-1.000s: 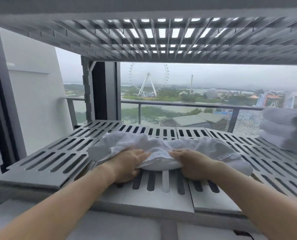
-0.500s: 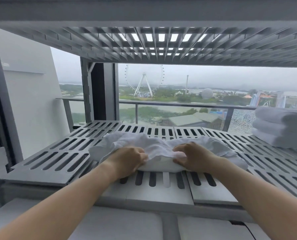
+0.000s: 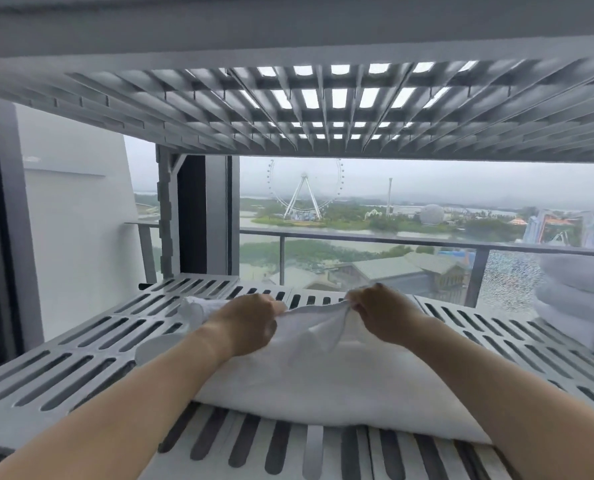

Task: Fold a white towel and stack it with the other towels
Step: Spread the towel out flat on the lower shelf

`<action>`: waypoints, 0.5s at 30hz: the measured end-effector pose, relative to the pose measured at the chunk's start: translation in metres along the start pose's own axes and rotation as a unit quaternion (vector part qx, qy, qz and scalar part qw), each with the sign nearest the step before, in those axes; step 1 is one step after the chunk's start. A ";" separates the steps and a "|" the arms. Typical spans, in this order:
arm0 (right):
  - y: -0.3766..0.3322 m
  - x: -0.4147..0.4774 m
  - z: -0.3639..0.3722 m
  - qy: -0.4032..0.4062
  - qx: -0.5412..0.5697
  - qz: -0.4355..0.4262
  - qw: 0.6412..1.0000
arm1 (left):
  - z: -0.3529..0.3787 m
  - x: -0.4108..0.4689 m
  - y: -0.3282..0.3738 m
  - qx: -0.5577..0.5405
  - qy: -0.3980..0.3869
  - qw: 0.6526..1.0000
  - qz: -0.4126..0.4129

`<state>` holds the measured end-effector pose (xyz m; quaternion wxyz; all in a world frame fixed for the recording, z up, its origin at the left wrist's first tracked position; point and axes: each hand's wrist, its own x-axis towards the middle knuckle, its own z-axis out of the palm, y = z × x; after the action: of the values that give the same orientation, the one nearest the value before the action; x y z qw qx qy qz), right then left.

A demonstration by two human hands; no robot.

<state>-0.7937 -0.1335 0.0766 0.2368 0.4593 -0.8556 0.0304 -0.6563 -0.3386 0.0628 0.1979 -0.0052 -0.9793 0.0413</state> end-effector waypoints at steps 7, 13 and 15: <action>0.007 0.020 0.029 -0.048 -0.031 0.009 0.998 | 0.011 0.019 0.018 0.034 -0.129 0.990 0.037; 0.006 0.007 0.036 -0.079 0.017 -0.008 0.997 | 0.004 0.036 0.011 0.096 -0.092 0.991 0.010; 0.016 0.014 0.032 -0.090 -0.010 -0.032 0.995 | 0.001 0.046 -0.001 0.098 -0.066 0.993 -0.016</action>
<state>-0.8254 -0.1434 0.0573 0.1640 0.4853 -0.8584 -0.0268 -0.6993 -0.3380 0.0798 0.1333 0.0331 -0.9814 0.1343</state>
